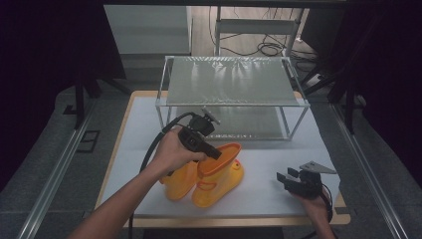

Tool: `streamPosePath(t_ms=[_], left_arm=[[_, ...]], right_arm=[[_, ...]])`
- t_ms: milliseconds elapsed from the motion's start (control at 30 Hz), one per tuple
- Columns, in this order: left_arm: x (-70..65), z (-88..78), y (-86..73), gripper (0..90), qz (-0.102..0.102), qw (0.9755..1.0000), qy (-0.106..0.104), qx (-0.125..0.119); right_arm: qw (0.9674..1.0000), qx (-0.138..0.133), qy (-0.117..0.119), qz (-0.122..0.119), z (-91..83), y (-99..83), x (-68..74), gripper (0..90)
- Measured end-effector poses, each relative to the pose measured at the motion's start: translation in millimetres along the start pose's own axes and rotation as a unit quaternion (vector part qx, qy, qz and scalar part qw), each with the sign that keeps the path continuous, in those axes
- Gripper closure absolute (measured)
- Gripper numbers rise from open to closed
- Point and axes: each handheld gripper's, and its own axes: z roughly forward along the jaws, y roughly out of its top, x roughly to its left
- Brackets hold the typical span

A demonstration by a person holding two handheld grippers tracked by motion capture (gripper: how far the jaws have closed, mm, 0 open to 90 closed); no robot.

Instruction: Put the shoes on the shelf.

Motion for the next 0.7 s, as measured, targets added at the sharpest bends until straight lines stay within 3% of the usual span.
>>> streamPosePath(t_ms=[100,367,600,700], left_arm=[[7.6,-2.3,-13.9,86.4,-0.001,0.9998,0.018,0.003],[13.9,-5.6,-30.2,85.5,-0.001,0.9998,0.019,0.004],[13.1,-5.4,-39.3,78.5,0.001,0.9998,0.018,0.007],[13.8,-6.2,-40.8,71.1,-0.001,0.9998,0.017,0.003]], right_arm=[[1.0000,0.000,0.000,0.001,0.4,-0.3,-0.3,44.9],[1.0000,0.003,0.001,-0.002,2.1,-0.7,1.5,44.9],[1.0000,0.003,0.001,0.001,1.8,-0.7,2.1,44.9],[1.0000,0.002,0.000,0.000,1.7,-0.7,1.9,44.9]])
